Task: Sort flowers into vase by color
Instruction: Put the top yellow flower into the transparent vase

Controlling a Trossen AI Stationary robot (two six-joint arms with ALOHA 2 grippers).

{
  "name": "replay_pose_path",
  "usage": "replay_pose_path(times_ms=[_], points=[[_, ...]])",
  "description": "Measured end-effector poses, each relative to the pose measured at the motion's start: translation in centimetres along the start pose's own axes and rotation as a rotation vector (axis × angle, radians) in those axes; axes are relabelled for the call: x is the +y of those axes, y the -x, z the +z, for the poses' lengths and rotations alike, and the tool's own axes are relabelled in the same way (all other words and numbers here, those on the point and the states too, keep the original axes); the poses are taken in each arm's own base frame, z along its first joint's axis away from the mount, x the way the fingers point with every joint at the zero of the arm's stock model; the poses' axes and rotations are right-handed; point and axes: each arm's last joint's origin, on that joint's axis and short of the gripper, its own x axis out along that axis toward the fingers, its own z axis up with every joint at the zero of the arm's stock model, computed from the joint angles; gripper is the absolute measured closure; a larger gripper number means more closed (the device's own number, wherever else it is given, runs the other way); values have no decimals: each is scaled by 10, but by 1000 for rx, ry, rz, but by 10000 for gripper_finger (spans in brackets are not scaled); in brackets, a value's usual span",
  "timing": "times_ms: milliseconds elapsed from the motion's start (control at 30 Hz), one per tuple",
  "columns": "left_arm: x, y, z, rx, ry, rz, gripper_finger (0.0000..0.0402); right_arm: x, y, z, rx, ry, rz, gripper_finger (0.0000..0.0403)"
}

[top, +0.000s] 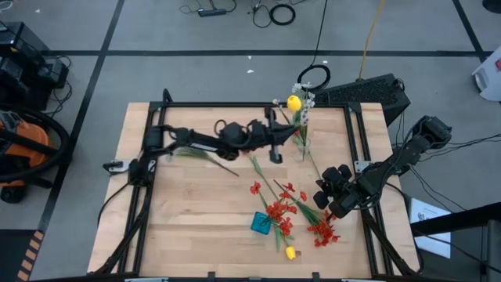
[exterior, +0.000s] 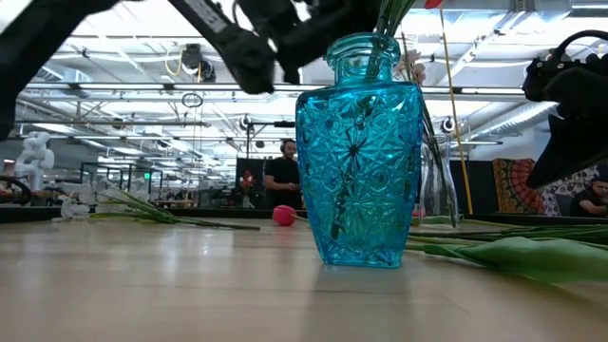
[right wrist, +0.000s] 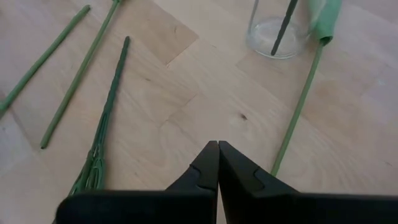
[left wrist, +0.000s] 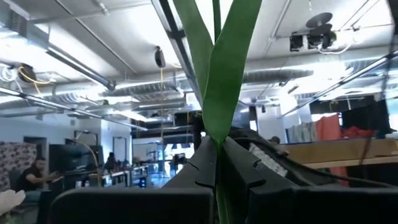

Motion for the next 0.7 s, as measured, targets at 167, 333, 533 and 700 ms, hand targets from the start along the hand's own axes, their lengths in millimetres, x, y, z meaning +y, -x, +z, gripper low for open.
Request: replay_pose_path(times_ms=[167,333,533,700], points=[[10,-15,-20,-26,-9,-13,390,0,0,0,-1,21,4,403],[16,-22,-39,4,-12,-28,390,1,0,0,-1,26,6,403],[26,-22,-56,90,-8,-15,390,1,0,0,-2,44,10,403],[30,-17,-68,136,-5,-8,390,1,0,0,-2,47,10,403]])
